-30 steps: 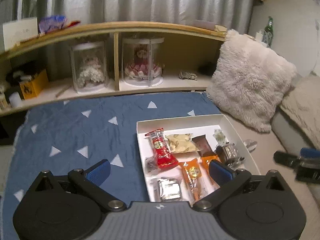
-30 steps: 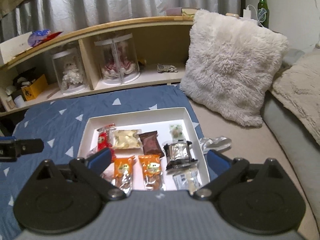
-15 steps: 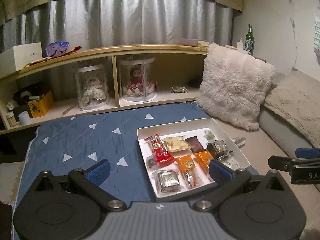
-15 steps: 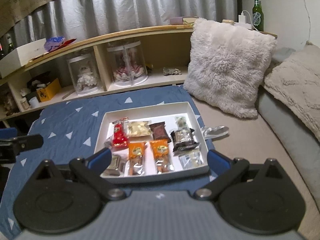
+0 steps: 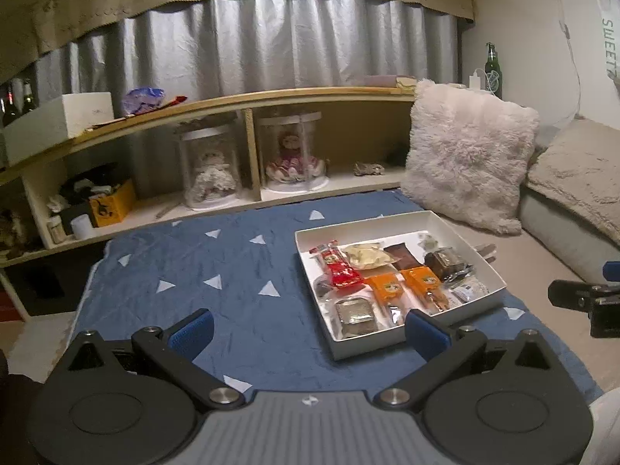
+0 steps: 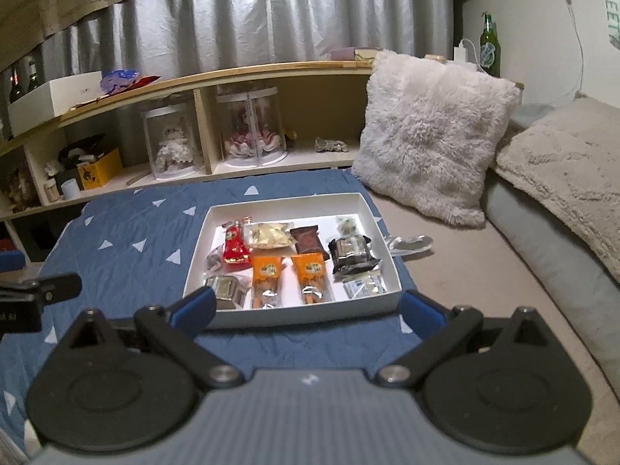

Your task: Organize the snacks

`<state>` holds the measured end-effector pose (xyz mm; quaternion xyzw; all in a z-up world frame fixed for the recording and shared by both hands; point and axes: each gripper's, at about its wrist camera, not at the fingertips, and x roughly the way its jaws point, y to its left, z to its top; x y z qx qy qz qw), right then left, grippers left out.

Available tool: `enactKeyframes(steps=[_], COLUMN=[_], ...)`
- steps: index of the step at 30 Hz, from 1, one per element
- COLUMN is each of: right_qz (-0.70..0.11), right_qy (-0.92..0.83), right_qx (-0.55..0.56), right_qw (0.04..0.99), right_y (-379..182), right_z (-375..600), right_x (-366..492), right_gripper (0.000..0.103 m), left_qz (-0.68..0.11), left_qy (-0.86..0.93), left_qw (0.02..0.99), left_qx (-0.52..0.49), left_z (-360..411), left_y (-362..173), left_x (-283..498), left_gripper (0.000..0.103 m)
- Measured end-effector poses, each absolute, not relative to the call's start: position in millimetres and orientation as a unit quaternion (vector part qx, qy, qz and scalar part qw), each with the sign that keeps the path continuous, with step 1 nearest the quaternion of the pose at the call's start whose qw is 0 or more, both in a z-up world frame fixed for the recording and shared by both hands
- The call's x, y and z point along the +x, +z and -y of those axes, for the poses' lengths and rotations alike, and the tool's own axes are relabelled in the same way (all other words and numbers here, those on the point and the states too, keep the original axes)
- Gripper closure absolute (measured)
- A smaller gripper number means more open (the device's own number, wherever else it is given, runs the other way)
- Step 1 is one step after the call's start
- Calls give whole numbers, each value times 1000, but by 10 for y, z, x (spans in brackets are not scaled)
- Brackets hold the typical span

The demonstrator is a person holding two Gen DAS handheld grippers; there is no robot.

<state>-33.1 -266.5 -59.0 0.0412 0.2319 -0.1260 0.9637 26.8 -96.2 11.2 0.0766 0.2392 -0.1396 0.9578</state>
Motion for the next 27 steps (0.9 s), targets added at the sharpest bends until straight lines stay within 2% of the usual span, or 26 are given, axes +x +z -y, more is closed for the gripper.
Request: enactKeyframes(steps=[12,27], right_qz=[-222,-232], right_qy=[-151,-133], right_qx=[-18,15], right_qw=[963,963], right_y=[-892,-1029], right_z=[2511,2599], right_x=[-419,-367], right_gripper=[1,1], left_qz=[-243,-259], left_qy=[-140,-135], left_qw=[957,953], left_qx=[75,75], left_z=[890,869], left_y=[-167,-312], left_x=[247,324], left_gripper=[0,0])
